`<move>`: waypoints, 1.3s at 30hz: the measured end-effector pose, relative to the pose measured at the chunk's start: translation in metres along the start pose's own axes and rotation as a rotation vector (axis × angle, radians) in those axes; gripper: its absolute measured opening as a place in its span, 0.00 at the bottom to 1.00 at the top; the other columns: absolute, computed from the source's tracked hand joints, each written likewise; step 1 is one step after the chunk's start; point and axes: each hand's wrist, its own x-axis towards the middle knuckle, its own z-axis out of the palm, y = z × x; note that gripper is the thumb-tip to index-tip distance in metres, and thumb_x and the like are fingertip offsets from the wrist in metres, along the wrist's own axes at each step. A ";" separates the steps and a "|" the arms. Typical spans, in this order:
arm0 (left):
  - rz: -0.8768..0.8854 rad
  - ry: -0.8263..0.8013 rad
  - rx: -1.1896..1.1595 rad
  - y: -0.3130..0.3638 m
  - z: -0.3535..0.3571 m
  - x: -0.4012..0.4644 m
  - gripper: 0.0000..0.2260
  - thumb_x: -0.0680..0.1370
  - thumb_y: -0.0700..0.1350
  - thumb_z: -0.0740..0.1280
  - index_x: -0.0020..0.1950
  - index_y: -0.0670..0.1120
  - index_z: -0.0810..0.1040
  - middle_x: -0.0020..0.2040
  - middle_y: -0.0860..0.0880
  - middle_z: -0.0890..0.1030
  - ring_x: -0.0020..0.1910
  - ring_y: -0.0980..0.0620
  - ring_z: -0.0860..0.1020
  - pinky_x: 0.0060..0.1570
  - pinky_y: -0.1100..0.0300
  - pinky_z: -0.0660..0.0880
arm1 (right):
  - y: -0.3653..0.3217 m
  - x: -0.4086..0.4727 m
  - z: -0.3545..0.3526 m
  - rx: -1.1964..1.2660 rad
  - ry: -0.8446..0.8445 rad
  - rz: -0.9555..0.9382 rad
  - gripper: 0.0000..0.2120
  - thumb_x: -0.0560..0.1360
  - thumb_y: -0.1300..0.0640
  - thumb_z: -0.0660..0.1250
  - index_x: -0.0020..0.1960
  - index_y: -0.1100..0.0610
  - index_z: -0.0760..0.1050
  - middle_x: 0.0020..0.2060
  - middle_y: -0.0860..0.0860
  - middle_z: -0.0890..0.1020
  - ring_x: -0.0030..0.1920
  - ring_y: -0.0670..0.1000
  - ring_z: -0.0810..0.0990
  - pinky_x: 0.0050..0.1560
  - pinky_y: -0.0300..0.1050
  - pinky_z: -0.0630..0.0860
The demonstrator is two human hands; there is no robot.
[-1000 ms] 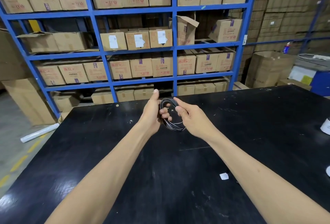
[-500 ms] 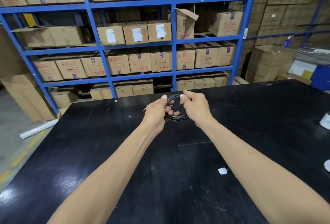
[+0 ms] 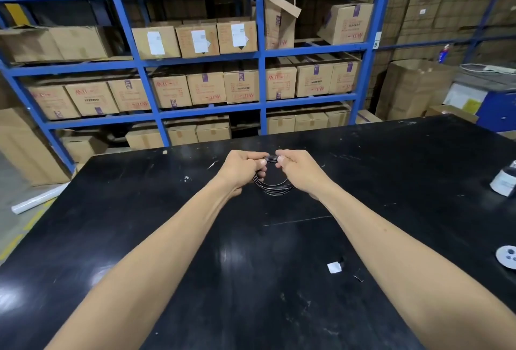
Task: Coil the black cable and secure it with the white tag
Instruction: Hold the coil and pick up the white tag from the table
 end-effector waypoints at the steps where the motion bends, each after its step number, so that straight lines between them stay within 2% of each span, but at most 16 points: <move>1: -0.014 0.007 -0.033 -0.002 0.006 0.004 0.11 0.80 0.32 0.64 0.61 0.35 0.80 0.37 0.44 0.78 0.32 0.52 0.74 0.37 0.60 0.79 | 0.007 0.005 -0.002 0.065 0.032 0.022 0.18 0.84 0.57 0.59 0.73 0.56 0.74 0.59 0.52 0.84 0.66 0.52 0.78 0.69 0.50 0.72; 3: -0.016 0.025 -0.045 -0.007 0.015 0.014 0.11 0.80 0.33 0.65 0.61 0.35 0.81 0.36 0.44 0.79 0.31 0.53 0.74 0.34 0.62 0.78 | 0.020 0.012 -0.004 0.153 0.103 0.062 0.15 0.83 0.58 0.62 0.68 0.55 0.77 0.48 0.49 0.86 0.56 0.49 0.83 0.58 0.47 0.78; 6: -0.022 0.003 0.115 -0.016 0.020 0.029 0.11 0.79 0.36 0.68 0.59 0.39 0.82 0.36 0.45 0.81 0.29 0.55 0.77 0.32 0.63 0.79 | 0.036 0.020 -0.002 0.060 0.134 0.052 0.07 0.83 0.57 0.63 0.59 0.54 0.77 0.46 0.49 0.86 0.47 0.43 0.83 0.43 0.38 0.77; 10: 0.017 -0.151 0.321 -0.024 0.021 0.055 0.08 0.79 0.42 0.70 0.53 0.53 0.84 0.33 0.50 0.81 0.31 0.57 0.79 0.35 0.58 0.82 | 0.050 0.035 -0.007 0.030 0.128 0.024 0.05 0.82 0.58 0.66 0.54 0.53 0.81 0.42 0.47 0.87 0.39 0.40 0.83 0.38 0.32 0.76; 13: 0.110 -0.089 0.404 -0.034 0.027 0.077 0.06 0.78 0.42 0.70 0.53 0.46 0.86 0.35 0.49 0.83 0.31 0.56 0.79 0.40 0.58 0.81 | 0.058 0.048 -0.010 0.122 0.170 0.051 0.04 0.78 0.59 0.71 0.50 0.53 0.85 0.38 0.49 0.88 0.35 0.40 0.84 0.39 0.33 0.79; 15: 0.134 -0.015 0.433 -0.044 0.035 0.088 0.08 0.78 0.40 0.69 0.55 0.42 0.85 0.35 0.48 0.82 0.28 0.57 0.77 0.37 0.62 0.79 | 0.065 0.057 -0.010 0.210 0.168 0.109 0.05 0.78 0.61 0.73 0.50 0.56 0.87 0.38 0.53 0.88 0.37 0.46 0.85 0.43 0.40 0.82; 17: 0.085 0.005 0.405 -0.056 0.043 0.098 0.08 0.78 0.40 0.69 0.55 0.42 0.84 0.33 0.48 0.81 0.26 0.57 0.76 0.32 0.66 0.76 | 0.074 0.067 -0.009 0.220 0.129 0.153 0.07 0.79 0.63 0.70 0.53 0.59 0.86 0.38 0.55 0.87 0.38 0.48 0.84 0.44 0.40 0.81; 20: -0.013 -0.094 0.398 -0.070 0.049 0.108 0.09 0.79 0.41 0.68 0.56 0.41 0.84 0.34 0.48 0.81 0.29 0.55 0.79 0.33 0.66 0.75 | 0.094 0.074 -0.008 0.194 0.059 0.204 0.09 0.81 0.65 0.66 0.55 0.61 0.85 0.39 0.55 0.87 0.38 0.47 0.85 0.44 0.37 0.81; 23: -0.026 -0.243 0.495 -0.082 0.056 0.114 0.07 0.79 0.46 0.69 0.52 0.47 0.86 0.34 0.51 0.80 0.31 0.57 0.81 0.28 0.67 0.72 | 0.119 0.074 -0.004 0.205 0.098 0.265 0.08 0.78 0.66 0.69 0.50 0.60 0.87 0.40 0.57 0.88 0.41 0.53 0.88 0.49 0.43 0.85; 25: -0.089 -0.258 0.479 -0.095 0.068 0.117 0.06 0.79 0.44 0.68 0.50 0.48 0.85 0.33 0.50 0.79 0.28 0.58 0.79 0.23 0.69 0.70 | 0.136 0.072 -0.001 0.191 0.093 0.289 0.08 0.77 0.66 0.71 0.48 0.57 0.88 0.39 0.56 0.88 0.40 0.51 0.88 0.48 0.42 0.85; 27: -0.150 -0.212 0.478 -0.112 0.083 0.120 0.06 0.79 0.42 0.68 0.50 0.43 0.85 0.32 0.48 0.79 0.27 0.56 0.77 0.23 0.69 0.69 | 0.156 0.069 0.000 0.196 0.056 0.313 0.08 0.77 0.65 0.72 0.46 0.54 0.87 0.40 0.55 0.89 0.40 0.50 0.88 0.48 0.40 0.84; 30: -0.142 -0.152 0.575 -0.138 0.102 0.118 0.08 0.78 0.41 0.68 0.51 0.41 0.86 0.34 0.46 0.82 0.31 0.50 0.81 0.34 0.64 0.77 | 0.191 0.060 -0.002 0.177 0.018 0.364 0.03 0.76 0.53 0.74 0.47 0.49 0.87 0.40 0.47 0.88 0.44 0.47 0.84 0.55 0.44 0.80; 32: -0.136 -0.138 0.622 -0.153 0.109 0.116 0.10 0.78 0.41 0.67 0.53 0.40 0.85 0.44 0.43 0.86 0.41 0.44 0.85 0.46 0.57 0.81 | 0.216 0.050 -0.006 0.145 -0.008 0.442 0.08 0.76 0.45 0.71 0.51 0.47 0.86 0.44 0.43 0.86 0.53 0.47 0.82 0.61 0.46 0.78; 34: -0.167 -0.118 0.617 -0.168 0.112 0.116 0.10 0.78 0.40 0.66 0.56 0.39 0.84 0.51 0.40 0.85 0.48 0.42 0.84 0.53 0.51 0.80 | 0.243 0.034 -0.011 -0.015 -0.062 0.485 0.11 0.76 0.47 0.71 0.56 0.48 0.85 0.47 0.46 0.85 0.58 0.49 0.81 0.64 0.44 0.75; 36: -0.196 -0.114 0.622 -0.179 0.115 0.114 0.11 0.79 0.40 0.66 0.57 0.39 0.84 0.53 0.38 0.85 0.51 0.41 0.84 0.55 0.50 0.80 | 0.267 0.016 -0.013 -0.282 -0.240 0.465 0.13 0.74 0.53 0.74 0.59 0.49 0.84 0.52 0.49 0.85 0.60 0.51 0.81 0.62 0.42 0.75; 39: -0.227 -0.117 0.628 -0.191 0.119 0.110 0.11 0.79 0.40 0.65 0.57 0.39 0.84 0.53 0.38 0.84 0.53 0.40 0.83 0.56 0.50 0.79 | 0.287 -0.005 -0.001 -0.707 -0.592 0.381 0.21 0.71 0.53 0.76 0.64 0.45 0.81 0.61 0.50 0.77 0.65 0.55 0.74 0.62 0.47 0.71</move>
